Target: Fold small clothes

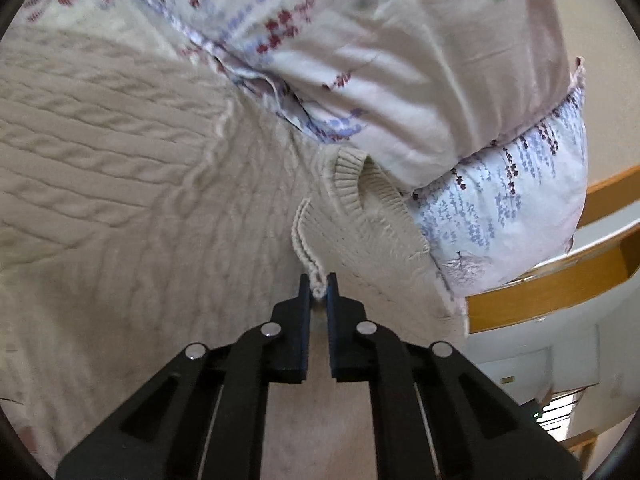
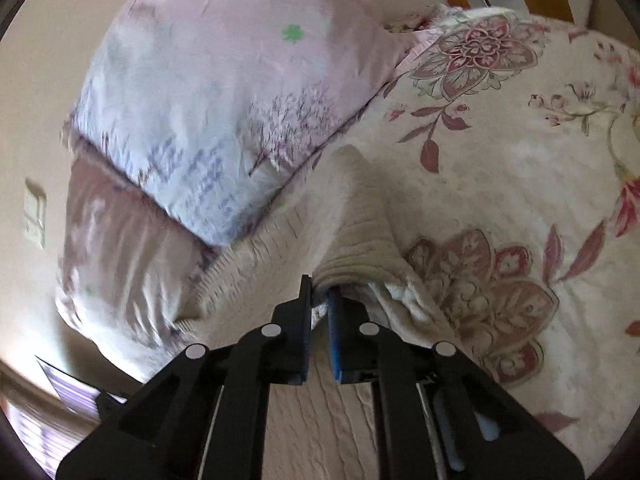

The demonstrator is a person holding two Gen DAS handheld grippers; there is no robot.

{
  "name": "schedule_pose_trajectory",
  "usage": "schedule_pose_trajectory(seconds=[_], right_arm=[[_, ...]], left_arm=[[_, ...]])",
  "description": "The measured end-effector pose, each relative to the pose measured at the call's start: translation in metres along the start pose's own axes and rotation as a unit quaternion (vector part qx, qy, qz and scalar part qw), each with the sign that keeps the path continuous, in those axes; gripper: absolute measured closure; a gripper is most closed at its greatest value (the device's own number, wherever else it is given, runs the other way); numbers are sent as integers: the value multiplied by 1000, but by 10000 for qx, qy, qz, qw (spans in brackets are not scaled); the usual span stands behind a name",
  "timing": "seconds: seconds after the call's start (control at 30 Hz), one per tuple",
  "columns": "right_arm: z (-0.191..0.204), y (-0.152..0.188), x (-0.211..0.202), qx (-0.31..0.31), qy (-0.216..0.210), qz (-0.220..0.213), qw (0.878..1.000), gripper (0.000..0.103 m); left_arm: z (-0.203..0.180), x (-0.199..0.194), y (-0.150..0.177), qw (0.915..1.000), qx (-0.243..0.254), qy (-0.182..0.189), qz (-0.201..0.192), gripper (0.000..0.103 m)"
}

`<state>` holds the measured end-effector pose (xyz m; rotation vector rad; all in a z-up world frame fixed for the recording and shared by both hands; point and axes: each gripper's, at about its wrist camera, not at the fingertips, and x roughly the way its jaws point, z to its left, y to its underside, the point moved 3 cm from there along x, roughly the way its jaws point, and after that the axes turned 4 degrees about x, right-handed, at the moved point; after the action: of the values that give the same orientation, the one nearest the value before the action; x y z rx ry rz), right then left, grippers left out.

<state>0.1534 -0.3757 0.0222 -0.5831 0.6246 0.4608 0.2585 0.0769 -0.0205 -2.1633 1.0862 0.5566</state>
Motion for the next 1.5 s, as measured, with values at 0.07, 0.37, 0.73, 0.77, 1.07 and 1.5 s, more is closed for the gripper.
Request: schedule_pose_trajectory(seconds=[0.07, 0.37, 0.73, 0.77, 1.07, 1.5], right_arm=[[-7, 7, 12, 22, 291, 157, 9995, 95], [-17, -3, 1, 37, 673, -397, 9969, 77], [-23, 7, -30, 142, 784, -328, 9963, 37], [-20, 9, -34, 68, 801, -390, 9960, 36], [23, 39, -32, -711, 274, 102, 9970, 34], [66, 70, -25, -1452, -10, 477, 9883, 28]], left_arm=[[6, -2, 0, 9998, 87, -169, -34, 96], [14, -8, -1, 9998, 92, -96, 167, 93], [117, -171, -3, 9935, -367, -311, -1036, 58], [129, -181, -5, 9916, -492, -425, -1122, 58], [217, -219, -23, 9607, -2104, -537, -1727, 60], [254, -250, -45, 9312, -2867, -582, -2173, 85]])
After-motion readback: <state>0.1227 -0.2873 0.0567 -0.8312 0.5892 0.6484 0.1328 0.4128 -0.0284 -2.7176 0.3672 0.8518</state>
